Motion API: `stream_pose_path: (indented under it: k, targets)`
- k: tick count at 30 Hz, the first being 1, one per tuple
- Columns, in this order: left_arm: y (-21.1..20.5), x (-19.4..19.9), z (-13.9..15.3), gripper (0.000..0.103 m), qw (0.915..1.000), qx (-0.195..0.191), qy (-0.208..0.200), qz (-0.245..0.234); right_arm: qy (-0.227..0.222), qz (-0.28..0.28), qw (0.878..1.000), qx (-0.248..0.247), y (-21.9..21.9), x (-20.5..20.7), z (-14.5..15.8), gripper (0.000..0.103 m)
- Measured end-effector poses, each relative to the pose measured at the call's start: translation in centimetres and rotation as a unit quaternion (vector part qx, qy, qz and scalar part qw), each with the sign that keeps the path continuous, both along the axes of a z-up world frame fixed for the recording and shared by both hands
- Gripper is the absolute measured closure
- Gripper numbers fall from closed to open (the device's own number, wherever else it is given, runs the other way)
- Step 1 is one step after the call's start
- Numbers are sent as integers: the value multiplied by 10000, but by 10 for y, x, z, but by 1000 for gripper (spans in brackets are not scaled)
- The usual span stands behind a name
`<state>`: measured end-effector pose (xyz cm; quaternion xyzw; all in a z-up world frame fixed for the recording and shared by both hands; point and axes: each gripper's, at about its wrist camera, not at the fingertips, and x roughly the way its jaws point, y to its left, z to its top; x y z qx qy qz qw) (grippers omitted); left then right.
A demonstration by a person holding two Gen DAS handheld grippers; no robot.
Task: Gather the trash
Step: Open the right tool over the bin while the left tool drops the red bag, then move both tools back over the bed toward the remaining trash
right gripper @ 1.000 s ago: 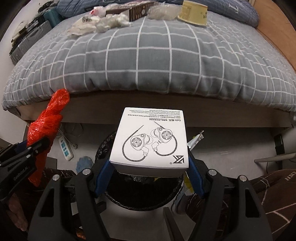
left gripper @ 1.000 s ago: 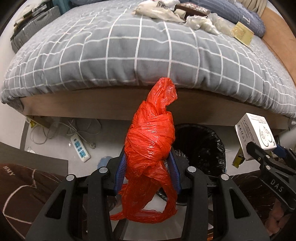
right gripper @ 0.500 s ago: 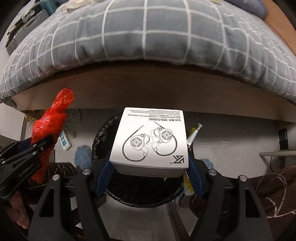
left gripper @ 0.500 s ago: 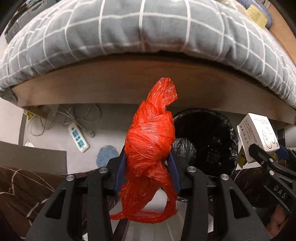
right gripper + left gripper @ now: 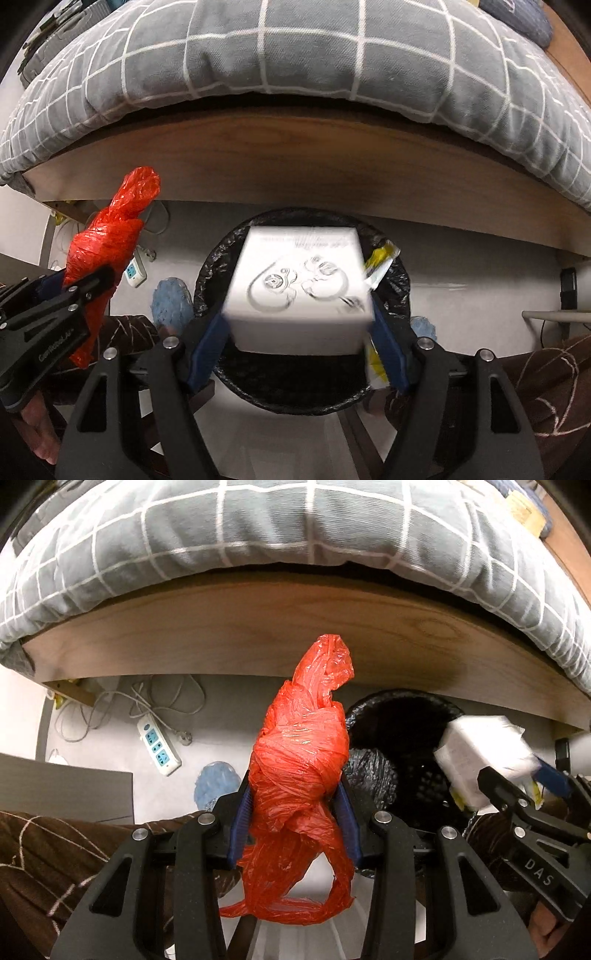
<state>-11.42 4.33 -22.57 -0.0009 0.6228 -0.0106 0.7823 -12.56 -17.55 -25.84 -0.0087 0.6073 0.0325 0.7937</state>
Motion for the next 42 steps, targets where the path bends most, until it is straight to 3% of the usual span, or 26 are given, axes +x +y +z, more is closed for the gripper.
stream_pose_path:
  k: [6,10,24,34,37,39,42]
  targets:
    - [-12,1,-3,62,9999,-55,67,-98,-197,-64,9997,-95,-11,3,6,12]
    - [-30,2,-7,62,9997,-102,121,-210,-206,-173,9995,-164,-29,5,6,8]
    - [-111,5,-24,62,9961,-138,283,-830,-192,-827,9960,-286,-110,-11,11,8]
    - [-136,7,-35,60,9936,-149,401,-1041,-127,-1147,9927,-357,-133,-11,5,8]
    - [-137,7,-33,51,9940,-242,292,-1024,-122,-1180,9924,-313,-135,-11,5,8]
    - [-137,7,-31,38,9942,-189,174,-1048,-145,-1186,9924,-292,-134,-10,8,8]
    - [-136,8,-29,29,9945,-138,132,-1032,-191,-1164,9925,-310,-132,-10,9,8]
